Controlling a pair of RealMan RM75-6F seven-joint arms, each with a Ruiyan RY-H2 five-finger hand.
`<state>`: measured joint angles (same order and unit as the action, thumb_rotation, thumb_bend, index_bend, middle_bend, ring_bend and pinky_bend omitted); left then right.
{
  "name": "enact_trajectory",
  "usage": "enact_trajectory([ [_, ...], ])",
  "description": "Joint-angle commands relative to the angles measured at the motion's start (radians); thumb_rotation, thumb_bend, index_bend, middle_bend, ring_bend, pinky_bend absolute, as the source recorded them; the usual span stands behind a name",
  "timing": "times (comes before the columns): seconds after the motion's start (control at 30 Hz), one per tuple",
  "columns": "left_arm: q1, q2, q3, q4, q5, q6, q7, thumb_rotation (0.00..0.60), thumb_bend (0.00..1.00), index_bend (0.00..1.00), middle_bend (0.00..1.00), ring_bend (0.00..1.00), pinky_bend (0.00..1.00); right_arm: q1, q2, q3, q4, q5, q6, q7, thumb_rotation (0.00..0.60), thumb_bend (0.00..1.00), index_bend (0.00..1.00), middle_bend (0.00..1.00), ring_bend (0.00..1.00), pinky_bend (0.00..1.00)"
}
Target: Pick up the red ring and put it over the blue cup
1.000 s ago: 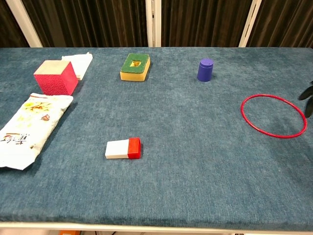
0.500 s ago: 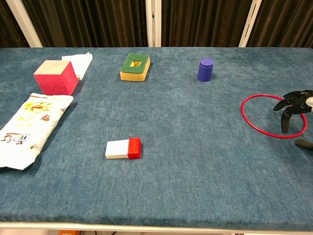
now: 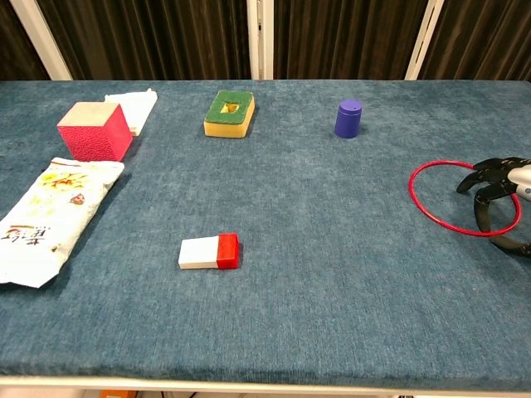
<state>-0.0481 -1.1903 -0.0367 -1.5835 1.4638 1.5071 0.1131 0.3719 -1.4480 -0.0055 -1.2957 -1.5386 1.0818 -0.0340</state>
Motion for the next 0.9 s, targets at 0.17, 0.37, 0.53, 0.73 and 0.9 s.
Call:
enact_trajectory([
  [0.17,0.005,-0.002,0.002,0.011,0.000,0.004,-0.013,0.600,0.13,0.15,0.11,0.01,0.00,0.001,-0.010,0.000,0.010,0.001,0.017,0.004,0.600,0.33,0.62,0.21,0.00,0.00],
  [0.37,0.009,-0.004,0.003,0.019,0.002,0.008,-0.025,0.600,0.13,0.15,0.11,0.01,0.00,-0.004,0.014,0.011,-0.023,0.015,0.037,0.020,0.600,0.33,0.64,0.22,0.00,0.00],
  [0.53,0.010,-0.003,0.003,0.022,0.007,0.011,-0.030,0.600,0.13,0.15,0.11,0.01,0.00,0.006,0.057,0.026,-0.067,0.027,0.034,0.041,0.600,0.33,0.65,0.22,0.00,0.00],
  [0.73,0.009,0.003,0.004,0.011,0.016,0.015,-0.023,0.600,0.13,0.15,0.11,0.01,0.00,0.085,0.145,0.077,-0.144,0.070,-0.072,0.074,0.600,0.33,0.65,0.23,0.00,0.00],
  [0.9,0.014,0.007,0.007,-0.001,0.019,0.021,-0.012,0.600,0.13,0.15,0.11,0.01,0.00,0.189,0.193,0.145,-0.173,0.149,-0.209,0.052,0.600,0.33,0.65,0.23,0.00,0.00],
])
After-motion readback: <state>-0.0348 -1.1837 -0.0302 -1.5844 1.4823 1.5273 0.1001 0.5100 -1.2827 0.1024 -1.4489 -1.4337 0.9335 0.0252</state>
